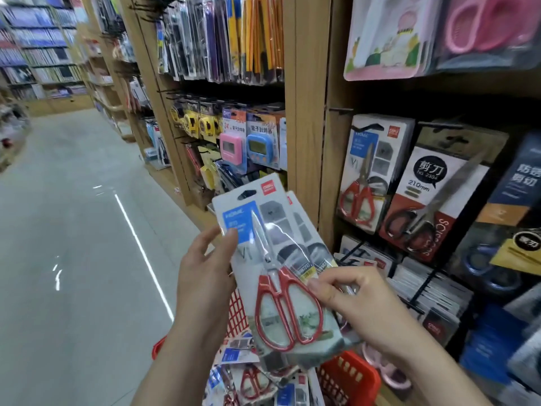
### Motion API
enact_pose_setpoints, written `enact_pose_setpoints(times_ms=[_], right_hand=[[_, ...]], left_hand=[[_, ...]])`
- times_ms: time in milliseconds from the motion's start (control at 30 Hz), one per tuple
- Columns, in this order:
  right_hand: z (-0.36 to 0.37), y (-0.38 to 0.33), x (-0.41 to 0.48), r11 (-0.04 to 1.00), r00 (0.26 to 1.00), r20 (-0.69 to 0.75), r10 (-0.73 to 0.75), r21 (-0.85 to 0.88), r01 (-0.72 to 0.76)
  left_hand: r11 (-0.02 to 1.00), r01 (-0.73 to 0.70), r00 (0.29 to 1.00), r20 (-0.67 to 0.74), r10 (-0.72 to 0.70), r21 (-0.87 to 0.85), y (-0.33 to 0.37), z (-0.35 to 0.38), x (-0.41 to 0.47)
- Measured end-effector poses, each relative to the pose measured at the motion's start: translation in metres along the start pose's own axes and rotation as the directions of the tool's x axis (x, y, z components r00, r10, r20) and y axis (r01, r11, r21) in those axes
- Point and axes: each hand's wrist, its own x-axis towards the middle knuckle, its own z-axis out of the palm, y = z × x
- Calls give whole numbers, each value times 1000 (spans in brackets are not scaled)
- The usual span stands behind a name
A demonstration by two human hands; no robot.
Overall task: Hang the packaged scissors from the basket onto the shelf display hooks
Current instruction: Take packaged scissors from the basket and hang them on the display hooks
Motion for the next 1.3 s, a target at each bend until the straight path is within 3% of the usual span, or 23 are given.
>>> enact_pose_setpoints(times_ms=[133,233,333,433,500,600,733,867,1100,1300], right_hand=[[-3,4,-4,999,999,-22,27,22,-26],[-12,3,-3,984,982,-155,104,160,-79],[-25,3,-7,990,972,-216,90,126,-64],[-28,3,-11,993,968,-245,54,118,-25],[-27,4,-11,964,967,-245,75,268,-7],[-23,2,-11,925,966,-233,113,380,-16],[-24,-2,-11,889,944,-292,152,458,-2],[-27,-9,-14,872,931,-342,127,486,59],[-4,-9,-14,852,950,-277,142,523,25],[-5,-5,-13,727,948,-215,234,687,-24]], left_hand=[[991,100,993,-46,-105,-89,-3,-1,2],[990,25,997,-71,-35,-136,5,-6,3],[996,-5,999,-35,2,-85,13,-12,4],[998,62,998,23,-61,-21,9,-11,2],[997,50,998,20,-51,53,2,-6,-2],[963,-120,993,9,121,240,-4,-2,-4],[818,-323,935,27,353,475,1,-11,9],[715,-260,926,-42,375,649,-1,-19,21],[880,-159,983,153,100,447,-12,16,-10],[944,-83,994,90,57,319,-15,23,-9]])
